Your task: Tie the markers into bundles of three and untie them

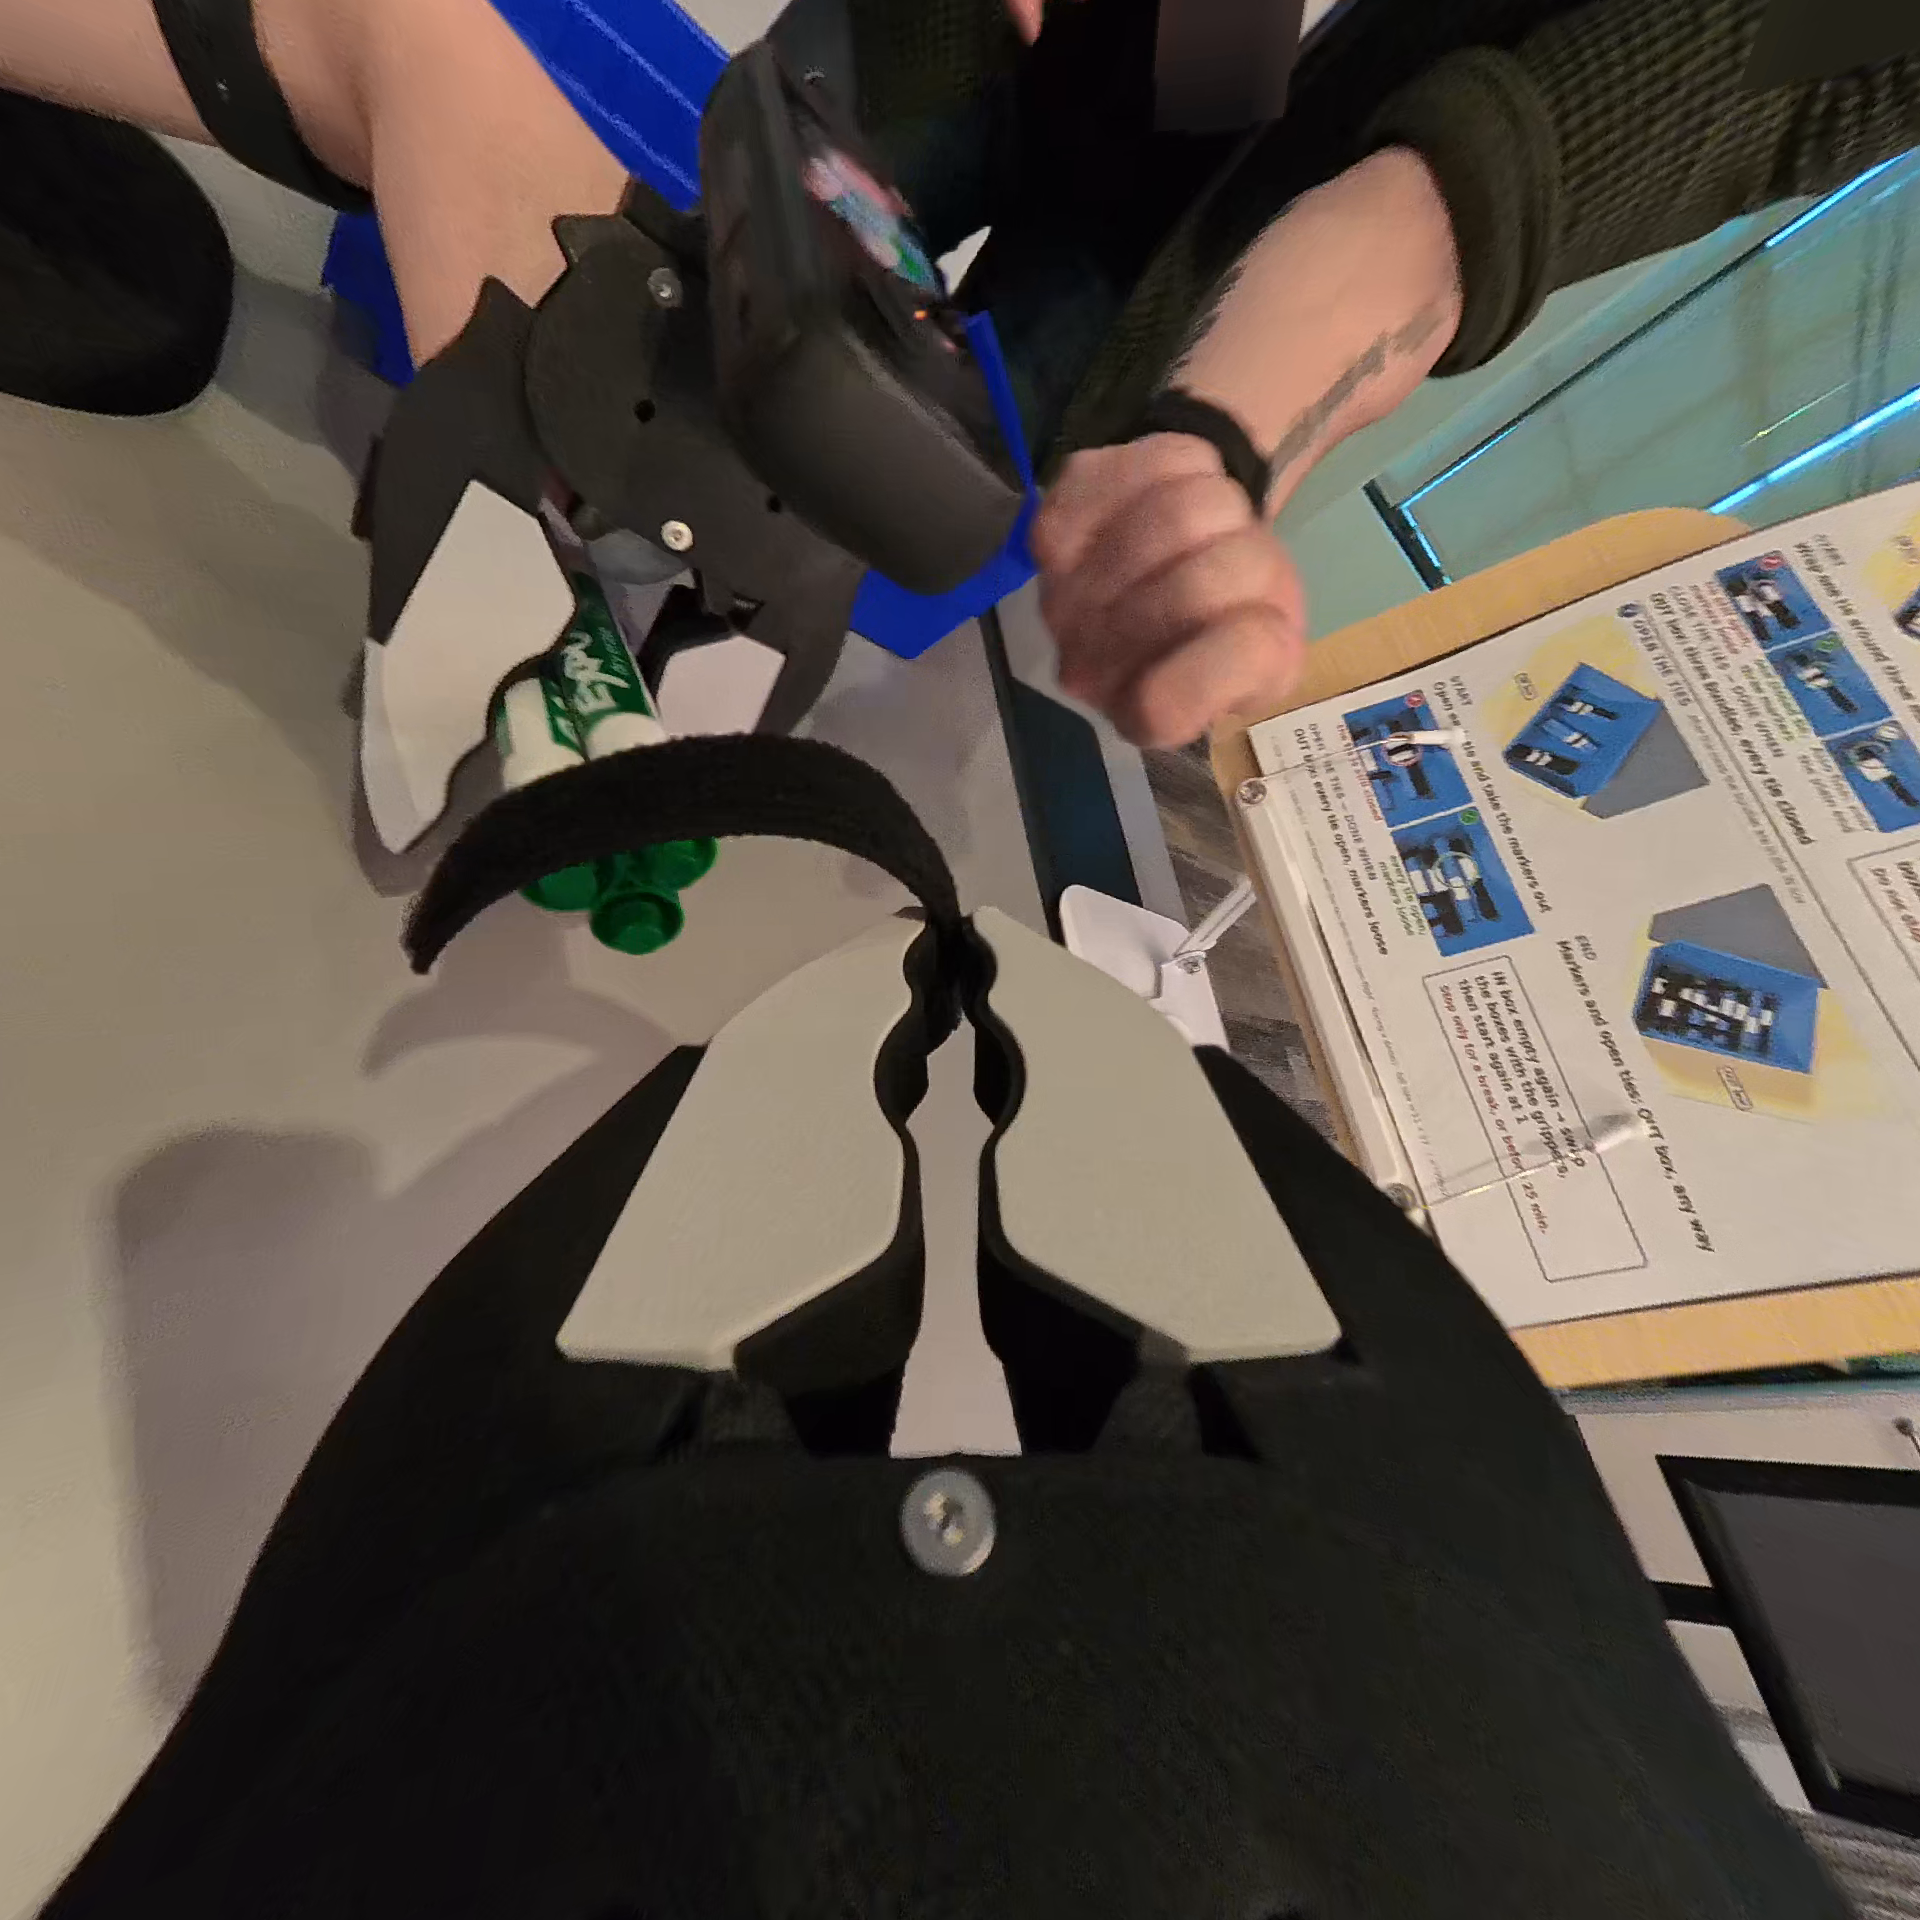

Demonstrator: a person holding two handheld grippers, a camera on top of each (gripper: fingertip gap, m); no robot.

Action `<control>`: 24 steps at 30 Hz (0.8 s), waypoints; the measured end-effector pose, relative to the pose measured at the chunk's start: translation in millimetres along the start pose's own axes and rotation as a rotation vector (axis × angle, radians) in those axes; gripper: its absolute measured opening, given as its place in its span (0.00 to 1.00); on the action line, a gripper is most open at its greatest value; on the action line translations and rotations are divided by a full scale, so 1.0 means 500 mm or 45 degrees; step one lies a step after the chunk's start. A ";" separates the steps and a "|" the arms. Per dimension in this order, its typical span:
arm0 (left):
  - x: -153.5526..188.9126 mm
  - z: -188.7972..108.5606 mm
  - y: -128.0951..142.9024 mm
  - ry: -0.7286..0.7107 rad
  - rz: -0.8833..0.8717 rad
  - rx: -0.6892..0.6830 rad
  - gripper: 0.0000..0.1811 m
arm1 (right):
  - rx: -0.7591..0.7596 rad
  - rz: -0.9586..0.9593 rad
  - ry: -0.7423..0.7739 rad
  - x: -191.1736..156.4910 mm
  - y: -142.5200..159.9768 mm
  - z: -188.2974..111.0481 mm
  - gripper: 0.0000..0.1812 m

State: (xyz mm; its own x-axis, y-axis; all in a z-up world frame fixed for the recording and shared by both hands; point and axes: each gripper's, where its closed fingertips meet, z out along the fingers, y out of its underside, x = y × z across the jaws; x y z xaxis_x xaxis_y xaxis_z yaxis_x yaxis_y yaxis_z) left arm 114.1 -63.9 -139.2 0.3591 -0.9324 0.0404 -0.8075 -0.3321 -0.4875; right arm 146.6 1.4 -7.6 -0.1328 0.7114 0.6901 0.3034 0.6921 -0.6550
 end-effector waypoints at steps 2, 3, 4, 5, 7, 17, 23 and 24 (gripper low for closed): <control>-0.004 0.003 -0.014 -0.013 -0.003 0.036 0.23 | -0.026 -0.008 -0.024 -0.012 -0.001 0.009 0.02; -0.005 0.005 -0.021 -0.017 0.000 0.056 0.23 | -0.048 -0.017 -0.025 -0.016 0.001 0.014 0.02; -0.006 0.009 -0.028 -0.022 0.007 0.074 0.23 | -0.071 -0.031 -0.015 -0.016 0.002 0.017 0.02; -0.006 0.013 -0.035 -0.024 0.015 0.090 0.23 | -0.093 -0.045 0.000 -0.014 0.003 0.018 0.02; -0.005 0.020 -0.047 -0.018 0.023 0.132 0.23 | -0.124 -0.056 0.040 -0.004 0.003 0.015 0.02; -0.037 0.019 -0.087 -0.043 -0.093 0.354 0.23 | -0.057 0.082 0.342 0.134 -0.013 -0.118 0.02; -0.051 -0.035 -0.101 -0.045 -0.145 0.524 0.23 | -0.066 0.099 0.362 0.148 -0.002 -0.133 0.02; -0.055 -0.038 -0.095 -0.053 -0.155 0.513 0.23 | -0.074 0.094 0.361 0.147 0.001 -0.131 0.02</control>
State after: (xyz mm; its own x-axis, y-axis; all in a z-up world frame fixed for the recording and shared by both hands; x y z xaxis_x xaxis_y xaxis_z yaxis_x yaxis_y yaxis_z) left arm 133.6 -25.3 -100.6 0.4656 -0.8806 0.0877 -0.5135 -0.3496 -0.7836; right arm 198.8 45.9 63.2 0.1579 0.6916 0.7048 0.3567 0.6256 -0.6938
